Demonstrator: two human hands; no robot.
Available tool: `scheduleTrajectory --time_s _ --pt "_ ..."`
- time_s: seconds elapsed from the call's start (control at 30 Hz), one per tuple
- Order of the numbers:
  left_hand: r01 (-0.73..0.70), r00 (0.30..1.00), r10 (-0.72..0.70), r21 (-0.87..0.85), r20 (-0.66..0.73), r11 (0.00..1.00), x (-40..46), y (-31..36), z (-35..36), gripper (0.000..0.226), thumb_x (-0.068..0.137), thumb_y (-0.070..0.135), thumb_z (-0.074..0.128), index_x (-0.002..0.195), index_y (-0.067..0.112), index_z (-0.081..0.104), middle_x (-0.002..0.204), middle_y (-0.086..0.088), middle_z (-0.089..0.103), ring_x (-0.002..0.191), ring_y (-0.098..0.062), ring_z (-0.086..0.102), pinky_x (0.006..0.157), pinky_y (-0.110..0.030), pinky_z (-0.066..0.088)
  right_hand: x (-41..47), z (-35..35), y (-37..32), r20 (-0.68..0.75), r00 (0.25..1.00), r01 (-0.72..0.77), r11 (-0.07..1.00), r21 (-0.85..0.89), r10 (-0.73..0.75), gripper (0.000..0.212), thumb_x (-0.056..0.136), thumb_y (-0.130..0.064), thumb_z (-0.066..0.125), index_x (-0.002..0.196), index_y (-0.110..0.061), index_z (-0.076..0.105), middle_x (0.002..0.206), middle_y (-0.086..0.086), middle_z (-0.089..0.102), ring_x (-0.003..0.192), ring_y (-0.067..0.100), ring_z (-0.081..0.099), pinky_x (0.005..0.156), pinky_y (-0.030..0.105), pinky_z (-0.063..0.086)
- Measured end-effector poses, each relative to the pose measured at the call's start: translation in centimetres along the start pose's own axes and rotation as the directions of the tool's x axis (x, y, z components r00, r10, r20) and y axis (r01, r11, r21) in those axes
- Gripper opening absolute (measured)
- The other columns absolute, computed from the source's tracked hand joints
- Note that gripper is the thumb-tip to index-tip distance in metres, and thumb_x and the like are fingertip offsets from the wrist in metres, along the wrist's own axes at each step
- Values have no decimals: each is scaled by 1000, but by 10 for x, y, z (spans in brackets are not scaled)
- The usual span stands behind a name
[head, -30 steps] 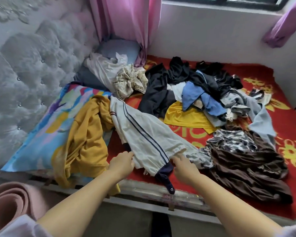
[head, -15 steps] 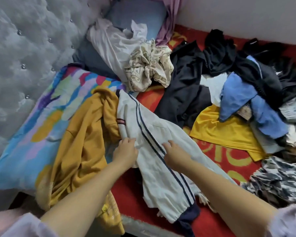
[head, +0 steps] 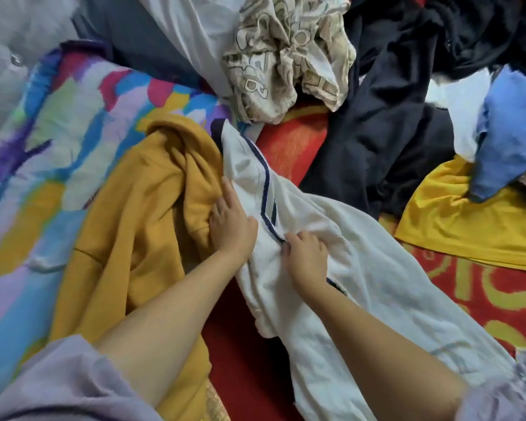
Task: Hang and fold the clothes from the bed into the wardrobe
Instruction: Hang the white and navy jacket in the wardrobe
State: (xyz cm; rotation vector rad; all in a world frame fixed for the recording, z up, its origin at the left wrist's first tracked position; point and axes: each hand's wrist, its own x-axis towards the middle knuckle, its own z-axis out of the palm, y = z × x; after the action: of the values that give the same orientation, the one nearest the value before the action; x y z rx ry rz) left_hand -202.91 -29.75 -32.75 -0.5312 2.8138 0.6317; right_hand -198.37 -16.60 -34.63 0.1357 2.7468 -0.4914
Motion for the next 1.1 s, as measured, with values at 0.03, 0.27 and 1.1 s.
scheduleTrajectory --time_s 0.03,0.27,1.1 --pt "66 997 -62 -94 47 993 3 2 -4 86 88 16 55 152 6 -2 149 -17 32 134 -32 35 106 -35 30 -2 -5 1 15 1000 -3 1000 27 3 15 95 -18 40 86 -17 53 90 1 51 96 28 52 88 37 34" --pt "87 985 -6 -469 173 879 -42 34 -58 11 83 9 51 91 6 58 90 -18 61 86 -35 58 68 -36 45 -35 -68 -4 358 930 -252 859 446 87 22 98 -24 38 82 -16 52 80 -3 54 86 21 53 65 28 37" --pt "341 939 -191 -710 285 616 -366 105 -207 84 88 36 67 148 10 15 137 -16 43 118 -34 49 88 -44 46 -324 -406 36 148 900 66 465 883 -410 33 70 -28 59 95 -11 49 86 12 39 80 26 38 67 34 37"
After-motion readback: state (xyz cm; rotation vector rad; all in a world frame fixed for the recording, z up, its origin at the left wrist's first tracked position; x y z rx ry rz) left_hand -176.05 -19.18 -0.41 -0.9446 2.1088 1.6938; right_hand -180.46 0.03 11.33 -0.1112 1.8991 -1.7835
